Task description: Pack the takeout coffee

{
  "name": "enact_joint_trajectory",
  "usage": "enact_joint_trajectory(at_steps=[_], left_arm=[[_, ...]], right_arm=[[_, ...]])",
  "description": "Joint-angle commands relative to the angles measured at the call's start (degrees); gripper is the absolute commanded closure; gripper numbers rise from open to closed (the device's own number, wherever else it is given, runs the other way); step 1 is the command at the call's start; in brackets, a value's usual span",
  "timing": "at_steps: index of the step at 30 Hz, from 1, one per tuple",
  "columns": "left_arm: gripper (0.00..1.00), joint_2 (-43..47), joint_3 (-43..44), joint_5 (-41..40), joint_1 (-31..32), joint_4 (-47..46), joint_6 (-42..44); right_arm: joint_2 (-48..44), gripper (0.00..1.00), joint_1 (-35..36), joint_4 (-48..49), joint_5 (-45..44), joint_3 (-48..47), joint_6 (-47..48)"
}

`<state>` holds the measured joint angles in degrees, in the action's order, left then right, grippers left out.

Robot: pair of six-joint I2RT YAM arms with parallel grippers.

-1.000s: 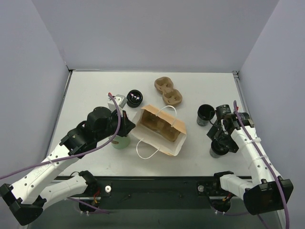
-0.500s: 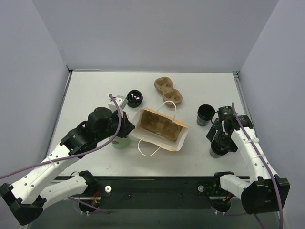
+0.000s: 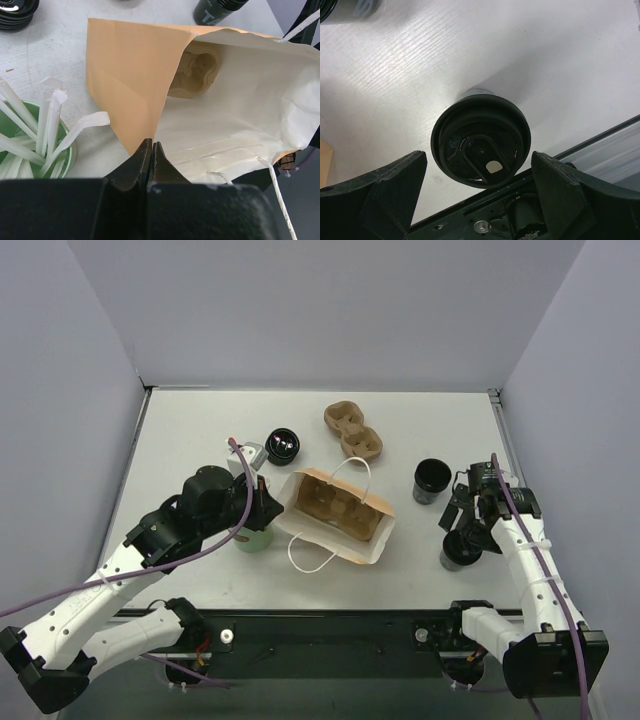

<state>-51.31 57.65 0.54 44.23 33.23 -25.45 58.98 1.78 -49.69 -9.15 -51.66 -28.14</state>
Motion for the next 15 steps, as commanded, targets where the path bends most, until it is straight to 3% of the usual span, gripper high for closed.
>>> enact_joint_trajectory(at_steps=[1, 15], left_arm=[[1.0, 0.69, 0.54, 1.05, 0.33, -2.3, -0.12], [1.0, 0.24, 1.33, 0.96, 0.25, -1.86, 0.4]], right_arm=[[1.75, 0.11, -0.55, -0.49, -0.08, -1.08, 1.25], [5.44, 0.15, -0.81, 0.73, 0.8, 2.17, 0.89]])
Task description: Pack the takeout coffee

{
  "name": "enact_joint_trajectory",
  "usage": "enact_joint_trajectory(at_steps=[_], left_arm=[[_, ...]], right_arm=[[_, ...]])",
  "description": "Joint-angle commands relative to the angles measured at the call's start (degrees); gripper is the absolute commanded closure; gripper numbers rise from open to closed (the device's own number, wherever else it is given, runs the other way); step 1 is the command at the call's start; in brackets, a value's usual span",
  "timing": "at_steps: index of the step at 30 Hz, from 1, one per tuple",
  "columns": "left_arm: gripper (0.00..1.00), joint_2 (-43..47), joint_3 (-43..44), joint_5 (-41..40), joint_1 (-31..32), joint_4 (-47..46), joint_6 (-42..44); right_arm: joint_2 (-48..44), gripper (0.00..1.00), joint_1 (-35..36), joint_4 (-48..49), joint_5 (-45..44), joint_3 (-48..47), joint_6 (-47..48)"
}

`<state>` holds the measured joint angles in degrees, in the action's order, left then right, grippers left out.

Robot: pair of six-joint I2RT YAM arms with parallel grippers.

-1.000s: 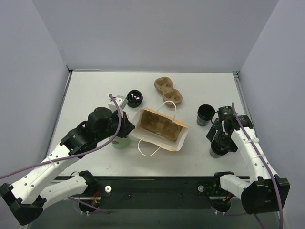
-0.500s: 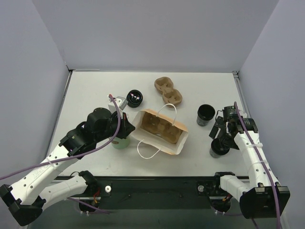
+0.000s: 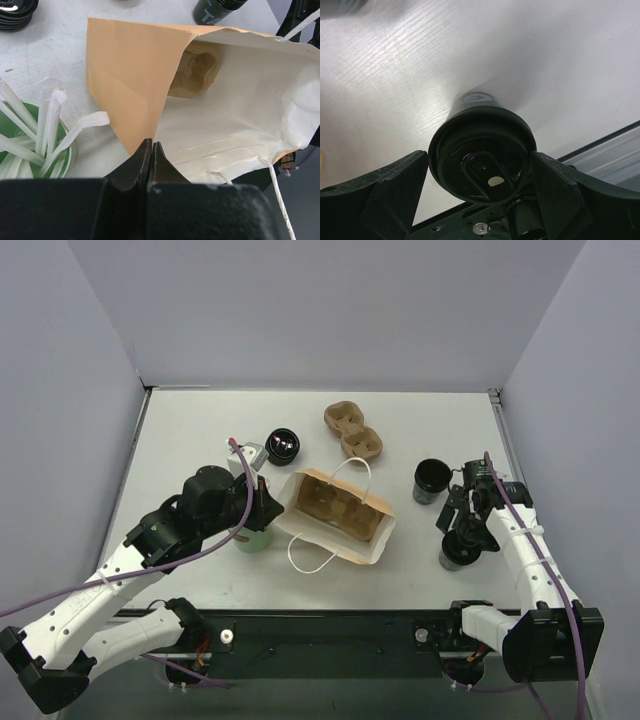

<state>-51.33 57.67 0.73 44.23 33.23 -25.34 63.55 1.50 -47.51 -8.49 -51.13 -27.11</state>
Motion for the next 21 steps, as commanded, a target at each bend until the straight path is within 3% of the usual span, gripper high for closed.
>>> enact_joint_trajectory(at_steps=[1, 21], left_arm=[[1.0, 0.27, 1.31, 0.67, 0.25, -1.68, 0.29], [1.0, 0.35, 0.69, 0.41, 0.33, -2.65, -0.58]], right_arm=[[1.05, 0.16, -0.7, -1.36, 0.14, 1.91, -0.31], [-1.59, 0.22, -0.71, -0.22, 1.02, 2.88, -1.62]])
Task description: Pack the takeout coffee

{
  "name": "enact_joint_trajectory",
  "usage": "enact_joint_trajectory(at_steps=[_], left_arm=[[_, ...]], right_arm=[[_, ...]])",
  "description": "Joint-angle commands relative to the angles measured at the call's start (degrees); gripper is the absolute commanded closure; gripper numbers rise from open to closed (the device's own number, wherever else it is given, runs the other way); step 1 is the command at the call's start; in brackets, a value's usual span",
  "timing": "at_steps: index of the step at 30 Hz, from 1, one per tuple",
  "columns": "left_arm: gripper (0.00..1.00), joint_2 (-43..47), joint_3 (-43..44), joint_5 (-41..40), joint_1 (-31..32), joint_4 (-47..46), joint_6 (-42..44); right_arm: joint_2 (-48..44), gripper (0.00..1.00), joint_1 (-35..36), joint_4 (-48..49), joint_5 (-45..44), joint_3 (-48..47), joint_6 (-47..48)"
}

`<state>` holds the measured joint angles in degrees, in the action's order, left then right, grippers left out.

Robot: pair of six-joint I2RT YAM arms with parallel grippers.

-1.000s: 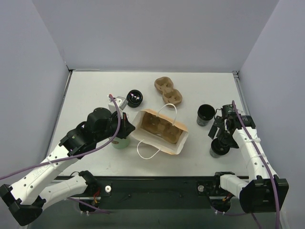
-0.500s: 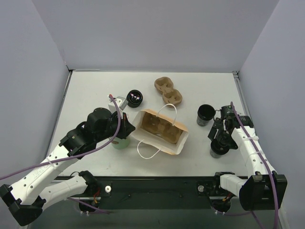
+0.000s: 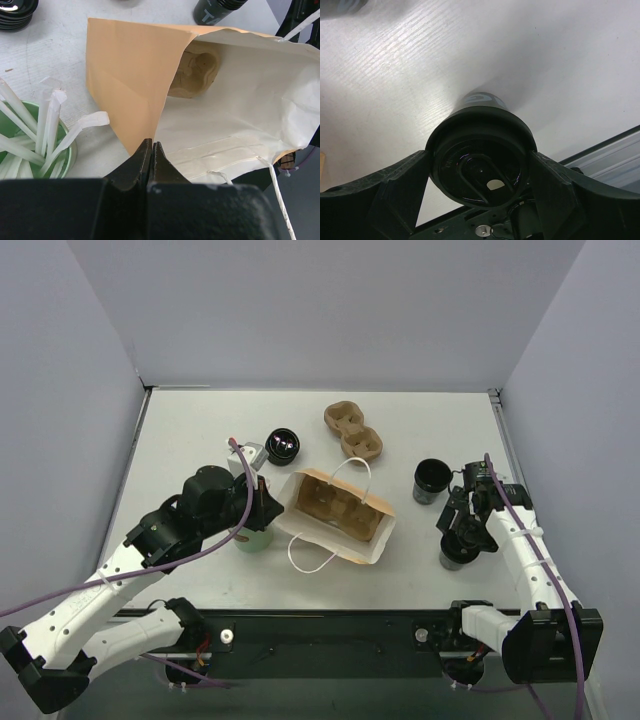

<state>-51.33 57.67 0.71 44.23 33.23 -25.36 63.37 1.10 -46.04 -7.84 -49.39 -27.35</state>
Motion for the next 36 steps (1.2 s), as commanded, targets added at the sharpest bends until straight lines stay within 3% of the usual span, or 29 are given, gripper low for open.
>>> enact_joint_trajectory(at_steps=[1, 12, 20, 27, 30, 36], left_arm=[[1.0, 0.35, 0.69, 0.35, 0.33, -2.73, -0.65], [1.0, -0.7, 1.83, -0.27, 0.33, -1.42, -1.09], [1.0, -1.4, 2.36, -0.01, 0.25, -0.45, -1.97], [1.0, -2.45, 2.62, 0.25, 0.68, -0.63, -1.79], [1.0, -3.6, 3.5, 0.61, 1.03, -0.01, -1.79], [1.0, -4.13, 5.43, -0.27, 1.21, 0.43, -1.71]], right_arm=[[-1.41, 0.24, -0.4, -1.68, 0.45, 1.39, -1.65], [-1.58, 0.37, -0.31, -0.98, 2.21, -1.41, 0.19], [-2.47, 0.44, 3.72, -7.03, 0.55, -17.55, 2.21], [-2.2, 0.47, 17.34, -10.47, -2.44, -37.94, 4.85], [-2.12, 0.49, 26.47, -9.6, -4.9, -45.24, 6.96], [0.08, 0.49, 40.89, -6.96, -4.55, -55.1, 11.26]])
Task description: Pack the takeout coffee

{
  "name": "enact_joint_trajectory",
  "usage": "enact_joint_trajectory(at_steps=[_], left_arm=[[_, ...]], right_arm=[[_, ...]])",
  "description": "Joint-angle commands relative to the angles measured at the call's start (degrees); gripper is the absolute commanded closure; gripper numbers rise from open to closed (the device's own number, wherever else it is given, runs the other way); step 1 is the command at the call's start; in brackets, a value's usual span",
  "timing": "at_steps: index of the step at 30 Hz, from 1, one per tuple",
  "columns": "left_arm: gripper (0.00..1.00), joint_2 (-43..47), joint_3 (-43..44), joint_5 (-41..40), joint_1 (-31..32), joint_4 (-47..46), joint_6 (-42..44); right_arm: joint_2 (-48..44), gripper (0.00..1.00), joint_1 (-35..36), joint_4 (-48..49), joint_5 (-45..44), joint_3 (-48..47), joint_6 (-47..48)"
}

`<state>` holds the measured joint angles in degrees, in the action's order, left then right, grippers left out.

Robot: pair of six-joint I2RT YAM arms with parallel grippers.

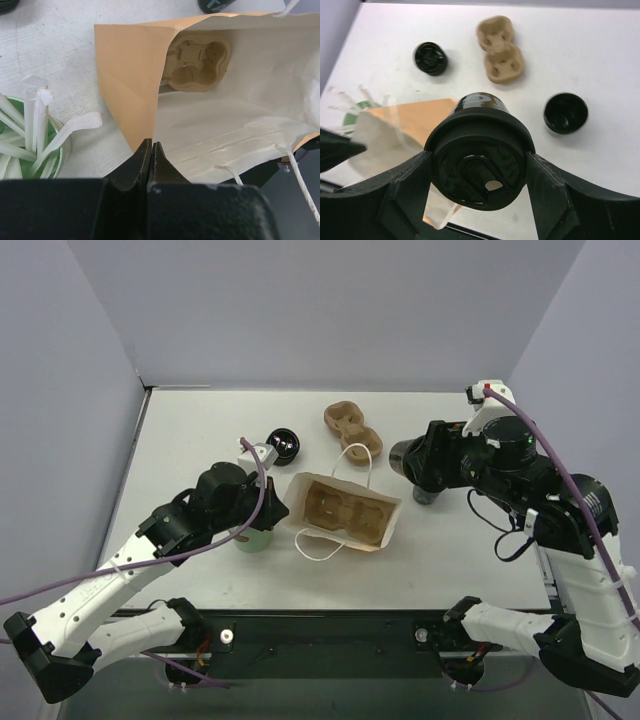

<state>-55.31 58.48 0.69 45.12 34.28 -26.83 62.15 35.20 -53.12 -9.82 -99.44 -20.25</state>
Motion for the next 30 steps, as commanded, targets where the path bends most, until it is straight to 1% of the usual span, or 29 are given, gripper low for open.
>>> enact_joint_trajectory(at_steps=[1, 3, 5, 6, 8, 9, 16, 21, 25, 26, 28, 30], left_arm=[[1.0, -0.15, 4.8, -0.25, 0.32, -0.45, -0.24], [1.0, -0.32, 4.98, -0.25, 0.32, -0.27, -0.33], [1.0, -0.59, 5.07, -0.25, 0.32, -0.36, -0.5], [1.0, -0.68, 5.07, -0.25, 0.32, -0.27, -0.68], [1.0, -0.77, 5.07, -0.25, 0.32, -0.09, -1.29], [1.0, -0.85, 5.15, -1.47, 0.32, 0.25, -1.56], [1.0, -0.85, 4.63, -1.66, 0.32, 0.26, -2.87], [1.0, -1.64, 4.8, -1.39, 0.32, 0.7, -3.67], [1.0, -1.91, 4.72, -1.57, 0.32, 0.52, -3.93], [1.0, -1.91, 4.72, -1.39, 0.32, 0.61, -3.93], [1.0, -1.91, 4.8, -1.39, 0.32, 0.08, -3.93], [1.0, -1.73, 4.8, -1.3, 0.32, -0.88, -3.67]], right_arm=[[1.74, 0.5, 8.64, 0.47, -2.92, -6.8, 4.51], [2.97, 0.5, 13.73, 2.31, -2.83, -8.05, 6.79], [4.55, 0.5, 16.99, 3.99, -3.18, -9.72, 8.2], [5.34, 0.5, 20.83, 4.43, -3.71, -10.51, 10.12], [7.88, 0.5, 24.37, 4.87, -5.37, -13.39, 11.54], [8.77, 0.5, 26.13, 5.05, -6.08, -14.28, 11.98], [13.69, 0.5, 29.48, 7.51, -5.21, -19.12, 13.83], [13.79, 0.5, 31.07, 9.26, -3.45, -20.71, 15.33], [14.05, 0.5, 31.68, 10.06, -2.13, -20.71, 16.03], [13.96, 0.5, 31.77, 9.97, -0.65, -20.36, 16.03], [13.18, 0.51, 31.77, 9.45, 0.42, -17.83, 16.21], [12.39, 0.51, 31.77, 8.31, -0.37, -15.45, 17.34]])
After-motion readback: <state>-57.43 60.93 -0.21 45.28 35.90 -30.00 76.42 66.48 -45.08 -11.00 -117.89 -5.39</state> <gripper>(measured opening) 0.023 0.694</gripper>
